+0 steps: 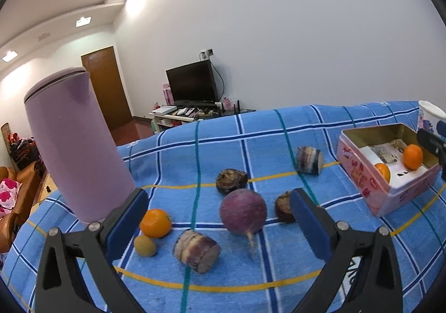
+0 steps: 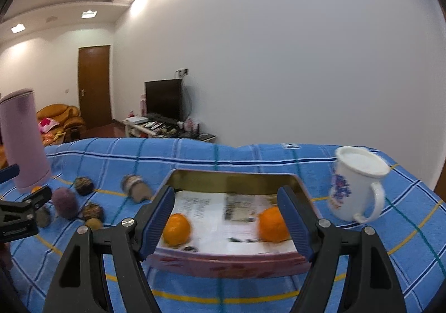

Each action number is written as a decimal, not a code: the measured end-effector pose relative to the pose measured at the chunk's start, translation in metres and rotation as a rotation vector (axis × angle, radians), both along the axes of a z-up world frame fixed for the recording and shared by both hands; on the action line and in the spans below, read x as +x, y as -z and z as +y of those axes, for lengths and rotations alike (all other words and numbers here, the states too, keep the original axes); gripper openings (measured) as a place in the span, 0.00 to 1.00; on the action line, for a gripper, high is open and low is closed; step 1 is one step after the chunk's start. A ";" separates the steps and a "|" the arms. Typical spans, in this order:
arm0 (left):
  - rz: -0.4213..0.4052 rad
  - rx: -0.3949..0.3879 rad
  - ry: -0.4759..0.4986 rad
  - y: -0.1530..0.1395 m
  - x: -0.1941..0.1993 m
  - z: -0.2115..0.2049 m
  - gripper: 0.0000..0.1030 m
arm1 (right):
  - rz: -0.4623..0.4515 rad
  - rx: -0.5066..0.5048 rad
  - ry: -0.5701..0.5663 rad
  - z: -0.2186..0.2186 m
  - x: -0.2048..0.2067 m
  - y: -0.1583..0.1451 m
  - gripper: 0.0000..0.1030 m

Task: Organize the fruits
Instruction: 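Withdraw both tools from the tin back toward the remaining fruits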

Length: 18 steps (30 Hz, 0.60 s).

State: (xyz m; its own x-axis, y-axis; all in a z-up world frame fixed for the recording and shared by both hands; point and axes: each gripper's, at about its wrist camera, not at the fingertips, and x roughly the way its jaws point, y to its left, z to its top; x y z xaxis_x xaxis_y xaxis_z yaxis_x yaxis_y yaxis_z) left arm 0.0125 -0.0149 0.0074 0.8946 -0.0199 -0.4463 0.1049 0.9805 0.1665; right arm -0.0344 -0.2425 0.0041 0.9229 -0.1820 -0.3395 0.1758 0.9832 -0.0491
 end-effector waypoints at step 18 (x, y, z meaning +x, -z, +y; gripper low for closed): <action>0.073 -0.012 -0.073 -0.002 0.019 0.043 1.00 | 0.106 0.040 -0.194 0.097 0.039 0.011 0.75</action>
